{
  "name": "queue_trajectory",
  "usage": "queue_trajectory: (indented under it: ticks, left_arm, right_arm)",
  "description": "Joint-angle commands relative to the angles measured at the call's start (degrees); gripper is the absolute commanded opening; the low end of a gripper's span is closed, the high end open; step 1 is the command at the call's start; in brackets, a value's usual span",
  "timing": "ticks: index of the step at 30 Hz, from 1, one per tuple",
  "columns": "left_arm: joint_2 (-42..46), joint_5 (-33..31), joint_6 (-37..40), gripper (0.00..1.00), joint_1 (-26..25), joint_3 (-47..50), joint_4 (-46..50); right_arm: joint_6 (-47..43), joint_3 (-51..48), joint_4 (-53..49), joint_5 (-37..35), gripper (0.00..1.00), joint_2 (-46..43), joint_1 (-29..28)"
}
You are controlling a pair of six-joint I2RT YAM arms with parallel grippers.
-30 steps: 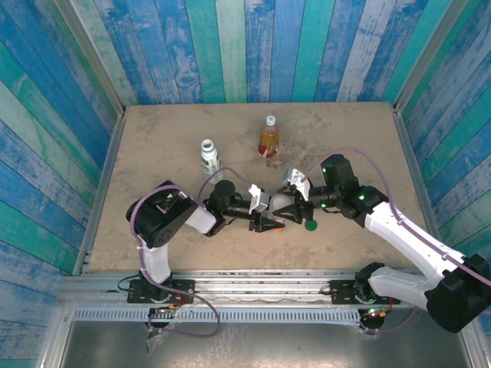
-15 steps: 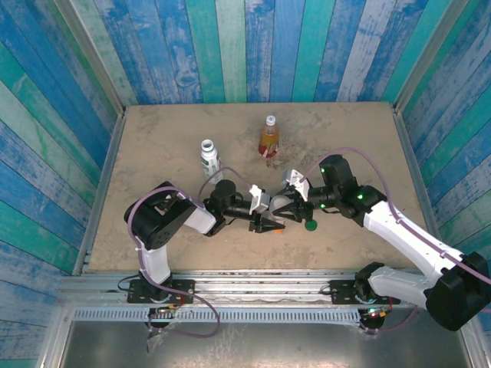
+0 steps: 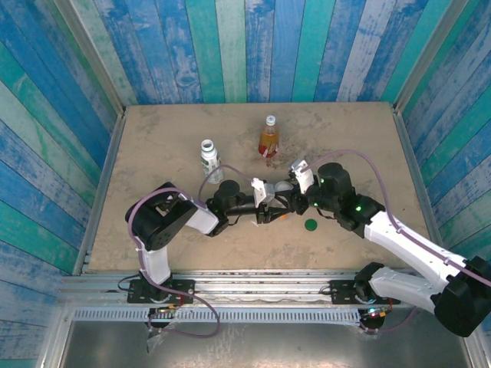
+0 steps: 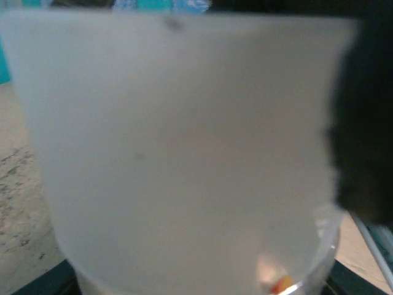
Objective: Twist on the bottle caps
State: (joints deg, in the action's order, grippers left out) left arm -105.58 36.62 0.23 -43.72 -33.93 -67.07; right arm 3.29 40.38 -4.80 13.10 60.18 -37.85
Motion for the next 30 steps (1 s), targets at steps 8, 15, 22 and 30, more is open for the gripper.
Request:
queue_trajectory:
  ticks: [8, 15, 22, 30]
  left_arm:
    - [0.1, -9.2, -0.5, 0.56, 0.6, -1.7, -1.3]
    - [-0.8, -4.4, -2.6, 0.76, 0.5, -0.5, -7.5]
    - [1.1, 2.0, -3.4, 0.91, 1.2, 1.2, -10.6]
    - [1.7, 9.6, -3.7, 0.89, 1.7, 0.7, -10.5]
  right_arm:
    - [8.0, -2.7, -1.9, -17.3, 0.42, -1.4, -3.2]
    - [3.0, -2.3, 0.8, -10.3, 0.43, -3.9, -2.1]
    - [-2.7, -4.0, 2.1, 0.0, 0.43, -9.4, 0.8]
    - [-11.8, -3.4, -1.0, 16.8, 0.43, -12.6, 5.5]
